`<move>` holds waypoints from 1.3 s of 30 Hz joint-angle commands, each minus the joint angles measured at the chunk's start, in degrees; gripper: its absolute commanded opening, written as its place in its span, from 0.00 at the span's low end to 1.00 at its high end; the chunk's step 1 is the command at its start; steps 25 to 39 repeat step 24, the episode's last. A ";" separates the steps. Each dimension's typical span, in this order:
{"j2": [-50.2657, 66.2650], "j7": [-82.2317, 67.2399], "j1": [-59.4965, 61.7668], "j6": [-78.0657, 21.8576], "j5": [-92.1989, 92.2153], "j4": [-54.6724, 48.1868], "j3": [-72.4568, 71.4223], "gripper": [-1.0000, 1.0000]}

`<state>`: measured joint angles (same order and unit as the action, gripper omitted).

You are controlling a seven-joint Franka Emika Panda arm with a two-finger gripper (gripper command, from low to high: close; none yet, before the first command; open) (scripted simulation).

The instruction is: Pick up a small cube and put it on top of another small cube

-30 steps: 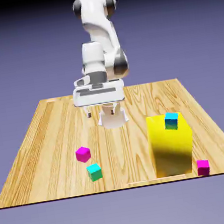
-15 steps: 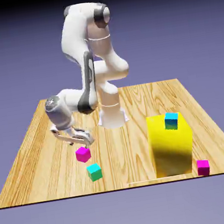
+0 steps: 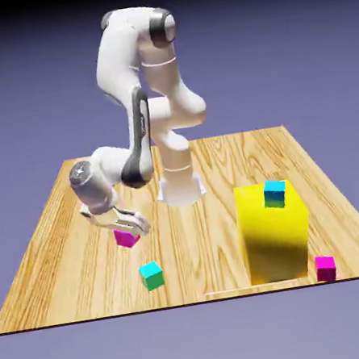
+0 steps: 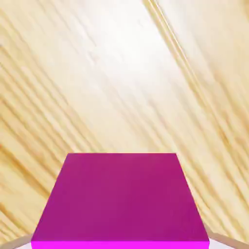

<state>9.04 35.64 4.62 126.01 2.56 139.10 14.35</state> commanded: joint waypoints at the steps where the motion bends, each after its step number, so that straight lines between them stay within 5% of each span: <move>1: -0.27 -2.38 -1.97 -1.73 -1.55 -1.95 -1.40 0.00; 16: -4.42 -39.77 -30.58 -27.87 -21.74 -31.16 -22.45 0.00; 21: -3.35 -38.81 -29.82 -18.64 -23.40 -23.16 -21.70 0.00; 22: -3.35 -38.81 -29.82 -18.63 -23.40 -23.16 -21.70 1.00; 39: -3.63 -39.18 -30.10 -21.00 -23.06 -25.23 -21.96 1.00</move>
